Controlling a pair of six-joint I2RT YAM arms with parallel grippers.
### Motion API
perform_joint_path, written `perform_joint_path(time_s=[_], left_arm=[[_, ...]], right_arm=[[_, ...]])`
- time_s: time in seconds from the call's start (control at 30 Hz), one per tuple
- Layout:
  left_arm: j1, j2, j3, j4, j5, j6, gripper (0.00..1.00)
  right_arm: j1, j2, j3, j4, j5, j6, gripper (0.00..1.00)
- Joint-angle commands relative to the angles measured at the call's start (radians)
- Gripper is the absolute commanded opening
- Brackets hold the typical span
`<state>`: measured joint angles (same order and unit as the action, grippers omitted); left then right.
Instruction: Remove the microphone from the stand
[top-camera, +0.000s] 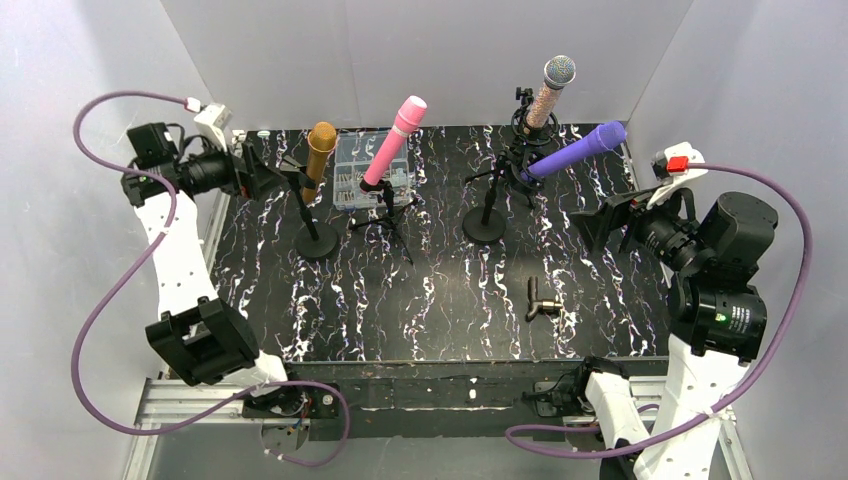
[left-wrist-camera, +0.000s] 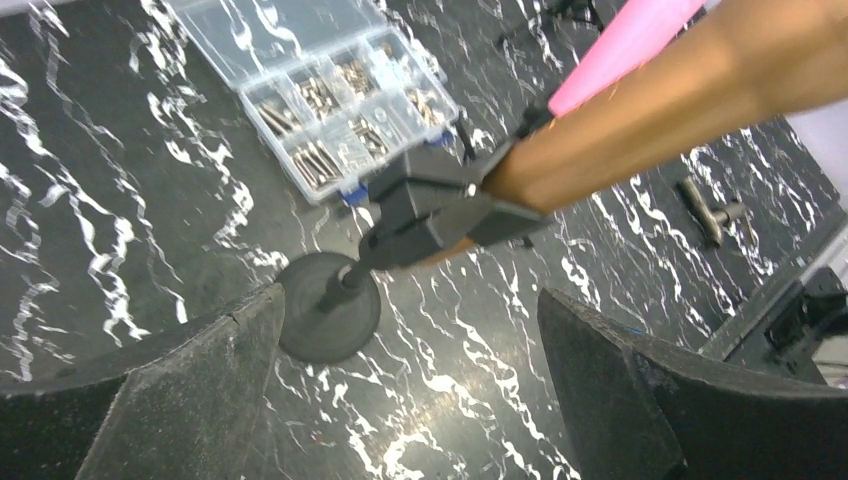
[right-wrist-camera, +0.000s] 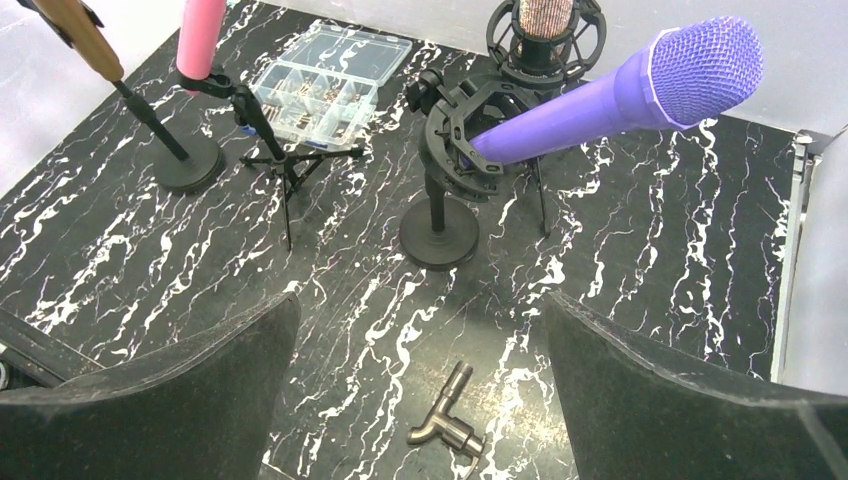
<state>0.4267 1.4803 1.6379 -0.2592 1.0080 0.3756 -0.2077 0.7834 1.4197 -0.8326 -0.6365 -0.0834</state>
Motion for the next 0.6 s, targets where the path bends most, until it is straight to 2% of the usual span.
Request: perform_joint_path(time_s=[0.0, 0.13, 0.23, 0.57], left_arm=[[0.004, -0.065, -0.165, 0.094, 0.079, 0.061, 0.99], [0.003, -0.099, -0.332, 0.285, 0.093, 0.037, 0.99], [0.004, -0.102, -0.427, 0.366, 0.134, 0.027, 0.99], [0.001, -0.061, -0.657, 0.707, 0.147, -0.009, 0.99]], right_arm=[[-0.001, -0.004, -0.012, 0.04, -0.014, -0.004, 1.0], [-0.001, -0.001, -0.026, 0.046, -0.014, -0.003, 1.0], [-0.001, -0.001, -0.045, 0.061, -0.014, 0.004, 1.0], [-0.002, 0.025, -0.075, 0.079, -0.004, 0.017, 1.0]])
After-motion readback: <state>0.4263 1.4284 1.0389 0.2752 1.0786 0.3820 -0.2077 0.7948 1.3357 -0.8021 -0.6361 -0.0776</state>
